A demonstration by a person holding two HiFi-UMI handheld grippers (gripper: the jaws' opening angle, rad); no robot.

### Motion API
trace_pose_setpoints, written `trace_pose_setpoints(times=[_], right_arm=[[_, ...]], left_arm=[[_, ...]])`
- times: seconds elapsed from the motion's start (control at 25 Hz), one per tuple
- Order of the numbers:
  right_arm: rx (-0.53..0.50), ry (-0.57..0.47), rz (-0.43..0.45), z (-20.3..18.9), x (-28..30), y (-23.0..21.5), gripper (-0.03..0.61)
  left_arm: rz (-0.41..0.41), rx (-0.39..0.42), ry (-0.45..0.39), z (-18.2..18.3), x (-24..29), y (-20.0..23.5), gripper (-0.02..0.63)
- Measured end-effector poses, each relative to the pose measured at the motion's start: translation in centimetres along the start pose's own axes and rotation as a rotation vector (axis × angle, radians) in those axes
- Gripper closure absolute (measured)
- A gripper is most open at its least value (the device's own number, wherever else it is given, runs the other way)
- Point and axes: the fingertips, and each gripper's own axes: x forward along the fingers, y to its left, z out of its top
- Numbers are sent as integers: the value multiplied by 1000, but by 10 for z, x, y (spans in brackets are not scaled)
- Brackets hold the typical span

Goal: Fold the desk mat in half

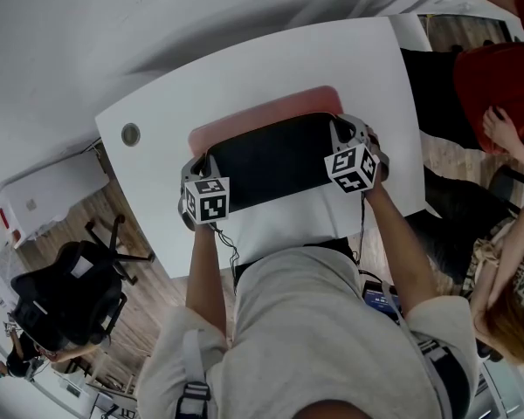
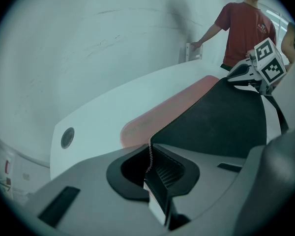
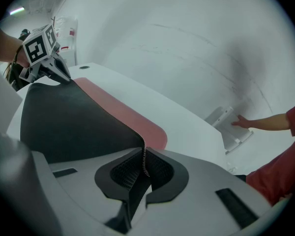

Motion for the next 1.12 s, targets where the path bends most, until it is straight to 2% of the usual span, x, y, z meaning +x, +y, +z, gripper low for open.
trace_pose_setpoints(times=[1.12], right_arm=[[5, -16, -3, 11, 8, -9, 525]], left_arm=[[14, -8, -11, 11, 5, 8, 581]])
